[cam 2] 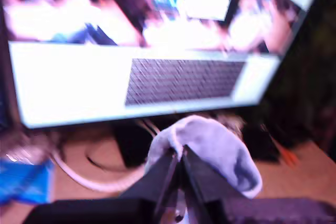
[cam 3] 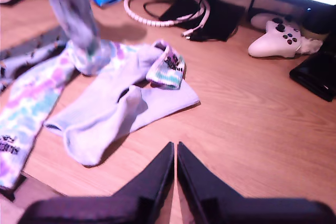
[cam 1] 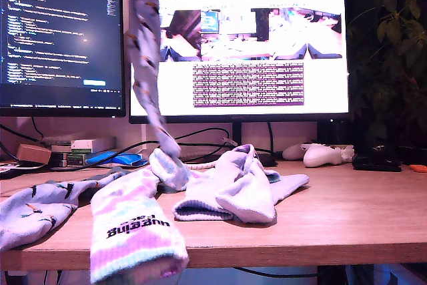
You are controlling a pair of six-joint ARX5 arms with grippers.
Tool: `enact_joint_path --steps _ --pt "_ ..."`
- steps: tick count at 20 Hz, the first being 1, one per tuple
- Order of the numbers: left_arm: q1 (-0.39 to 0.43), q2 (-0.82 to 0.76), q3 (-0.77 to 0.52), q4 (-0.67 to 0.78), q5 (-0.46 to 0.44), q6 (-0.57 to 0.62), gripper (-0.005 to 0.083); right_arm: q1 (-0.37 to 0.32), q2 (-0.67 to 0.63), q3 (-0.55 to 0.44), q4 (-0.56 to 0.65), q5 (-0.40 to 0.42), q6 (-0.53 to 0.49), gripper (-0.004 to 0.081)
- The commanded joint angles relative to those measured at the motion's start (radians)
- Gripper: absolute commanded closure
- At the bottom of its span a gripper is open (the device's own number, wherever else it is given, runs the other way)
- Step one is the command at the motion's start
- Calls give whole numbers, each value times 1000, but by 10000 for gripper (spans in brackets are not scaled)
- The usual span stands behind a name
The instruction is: Pair up the socks based on colour and pattern, by placing them on top of one another
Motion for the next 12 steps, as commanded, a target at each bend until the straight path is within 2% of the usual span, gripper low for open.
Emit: enact_joint_path --steps 1,8,9,12 --pt "11 26 -3 22 0 14 796 -2 15 -21 14 -3 -2 783" --pt "77 104 -3 90 16 89 797 -2 27 -21 18 -10 -2 783" --pt "83 109 -3 75 27 89 797 -2 27 -21 17 -10 -2 783" --pt "85 110 -3 -87 37 130 797 -2 27 -21 16 -10 -2 783"
